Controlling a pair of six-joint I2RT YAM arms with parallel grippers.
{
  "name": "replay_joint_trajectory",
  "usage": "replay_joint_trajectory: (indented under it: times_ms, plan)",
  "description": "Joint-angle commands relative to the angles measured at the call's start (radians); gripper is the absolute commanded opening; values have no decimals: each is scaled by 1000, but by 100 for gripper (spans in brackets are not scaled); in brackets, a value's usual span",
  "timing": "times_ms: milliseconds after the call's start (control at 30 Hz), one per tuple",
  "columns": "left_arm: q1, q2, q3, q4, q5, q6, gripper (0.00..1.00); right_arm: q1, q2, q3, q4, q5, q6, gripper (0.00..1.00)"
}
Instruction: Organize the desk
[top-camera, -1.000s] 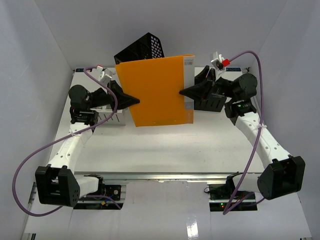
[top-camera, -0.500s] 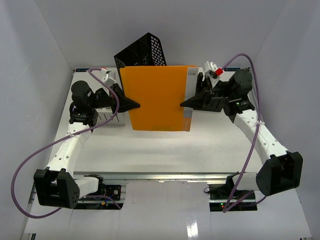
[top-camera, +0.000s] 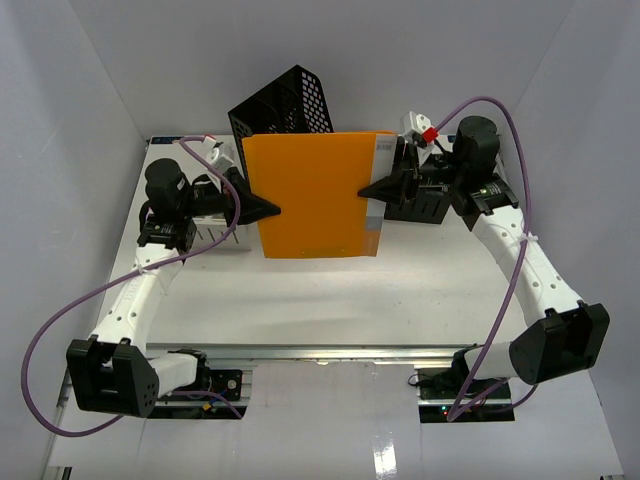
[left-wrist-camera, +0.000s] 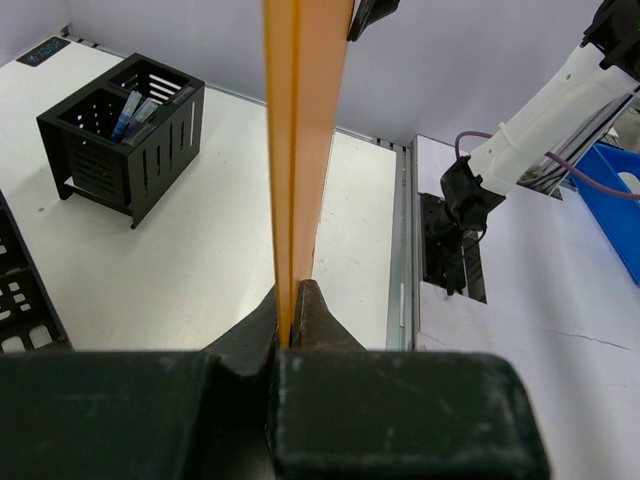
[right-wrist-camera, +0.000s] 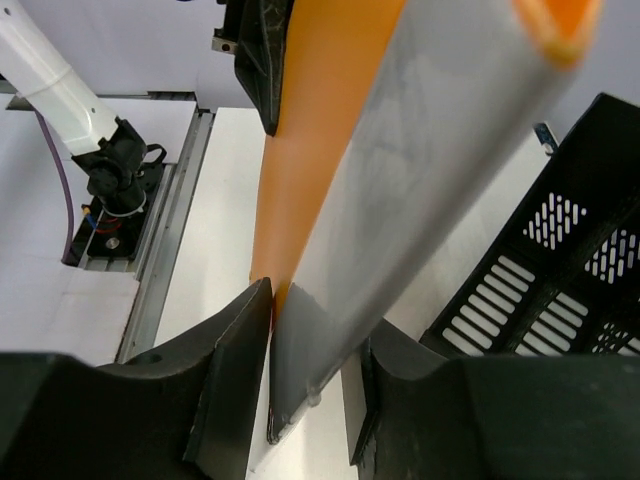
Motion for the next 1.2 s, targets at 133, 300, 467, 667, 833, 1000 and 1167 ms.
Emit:
replay_joint_trajectory:
  times_ms: [133,300,467,667,833,1000,1167]
  plan:
    - [-16,-17,61,-82,-62,95,0,1,45,126,-250,48,-155,35]
    - [-23,-15,65,-104,-74,117,0,3,72,156,-317,48,-191,29]
    - [-25,-17,63,-111,-79,122,0,8,82,161,-336,47,-201,19]
    - [-27,-24,62,-113,-100,113,0,11,90,165,-341,37,-203,8]
    - [-27,-32,59,-117,-161,99,23,10,96,178,-341,32,-193,8]
    - [-25,-47,56,-110,-222,83,51,11,104,199,-341,27,-179,8]
    - [-25,-55,45,-74,-211,61,53,10,107,192,-340,31,-174,8]
